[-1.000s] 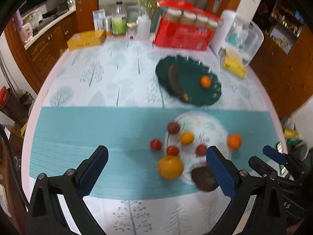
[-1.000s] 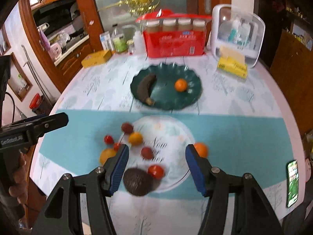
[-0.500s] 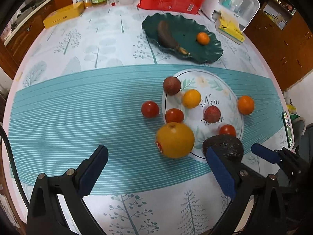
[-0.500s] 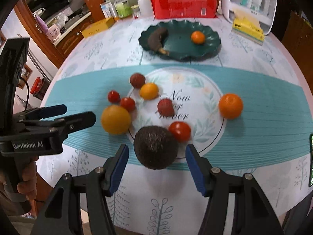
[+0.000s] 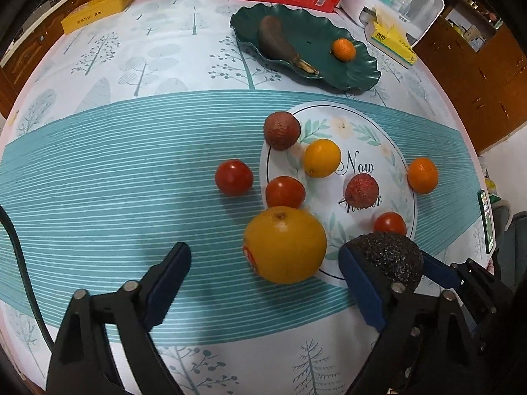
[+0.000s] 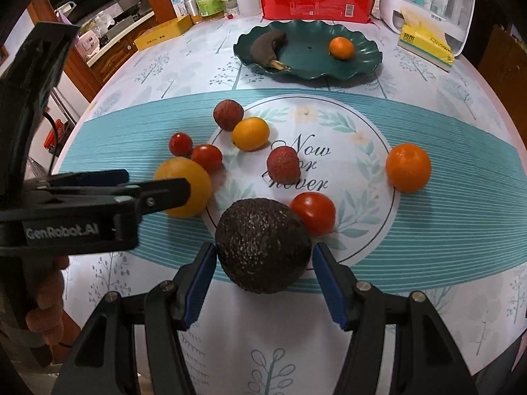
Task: Organize fruits
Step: 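Grasp the yellow grapefruit with the left tool while the right tool grasps the avocado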
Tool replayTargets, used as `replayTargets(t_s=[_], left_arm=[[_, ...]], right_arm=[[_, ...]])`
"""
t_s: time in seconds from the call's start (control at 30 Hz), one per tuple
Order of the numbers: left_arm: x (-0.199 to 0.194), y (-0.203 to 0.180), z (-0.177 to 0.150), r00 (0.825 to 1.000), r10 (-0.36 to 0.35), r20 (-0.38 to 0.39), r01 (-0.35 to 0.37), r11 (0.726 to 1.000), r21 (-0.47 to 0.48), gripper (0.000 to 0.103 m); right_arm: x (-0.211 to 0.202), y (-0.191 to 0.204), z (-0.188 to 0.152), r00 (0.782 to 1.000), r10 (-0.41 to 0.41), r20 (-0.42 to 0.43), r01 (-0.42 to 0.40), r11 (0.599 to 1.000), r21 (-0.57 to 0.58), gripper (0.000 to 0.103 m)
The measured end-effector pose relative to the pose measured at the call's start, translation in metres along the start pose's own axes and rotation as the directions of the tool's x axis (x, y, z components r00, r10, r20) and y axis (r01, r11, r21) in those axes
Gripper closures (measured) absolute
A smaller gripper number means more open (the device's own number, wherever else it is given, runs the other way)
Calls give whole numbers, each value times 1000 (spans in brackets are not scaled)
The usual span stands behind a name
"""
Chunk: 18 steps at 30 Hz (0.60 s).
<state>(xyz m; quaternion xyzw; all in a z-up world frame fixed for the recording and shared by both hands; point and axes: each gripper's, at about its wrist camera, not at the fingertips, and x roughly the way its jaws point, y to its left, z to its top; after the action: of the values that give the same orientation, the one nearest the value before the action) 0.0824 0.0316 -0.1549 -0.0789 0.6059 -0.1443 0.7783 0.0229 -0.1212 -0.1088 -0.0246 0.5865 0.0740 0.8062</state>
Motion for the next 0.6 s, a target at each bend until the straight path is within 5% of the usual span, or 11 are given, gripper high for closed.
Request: replayTargets(t_s=[0.33,0.6], left_arm=[[17,-7,1,999,-38,-17,38,999,-15,49],[14,-11,-2,1000,-22,14,22,1000,-7,55]], right_arm=[[7,6,-1,999,-2,38,4,998,-58,39],[6,5,-5,999,13,43,-10,998,-61,40]])
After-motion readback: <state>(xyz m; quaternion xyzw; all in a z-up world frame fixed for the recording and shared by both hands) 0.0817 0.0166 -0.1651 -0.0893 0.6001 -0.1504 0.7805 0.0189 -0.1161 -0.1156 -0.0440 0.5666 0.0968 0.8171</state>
